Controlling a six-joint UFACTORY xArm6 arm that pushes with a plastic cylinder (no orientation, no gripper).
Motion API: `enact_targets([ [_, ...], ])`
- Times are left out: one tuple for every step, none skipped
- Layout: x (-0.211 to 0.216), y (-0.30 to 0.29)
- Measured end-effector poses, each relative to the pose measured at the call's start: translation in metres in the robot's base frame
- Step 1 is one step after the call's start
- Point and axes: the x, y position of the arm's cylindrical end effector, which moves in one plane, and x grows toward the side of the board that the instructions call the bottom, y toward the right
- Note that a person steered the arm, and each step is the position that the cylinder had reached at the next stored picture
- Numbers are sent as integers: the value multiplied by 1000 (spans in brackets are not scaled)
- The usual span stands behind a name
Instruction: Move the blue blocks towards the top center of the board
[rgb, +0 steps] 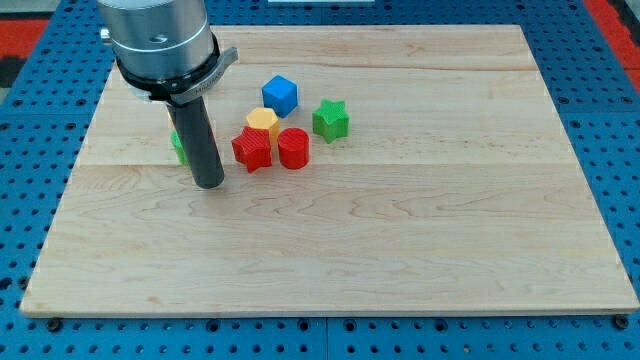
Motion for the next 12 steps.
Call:
enact_targets([
  [0, -16],
  [0, -82],
  [-2, -95],
  [-37, -122],
  [-104, -134],
  [-150, -83],
  [-176, 9],
  [-172, -11],
  [-188, -58],
  [-209, 5],
  [-198, 90],
  [-159, 50],
])
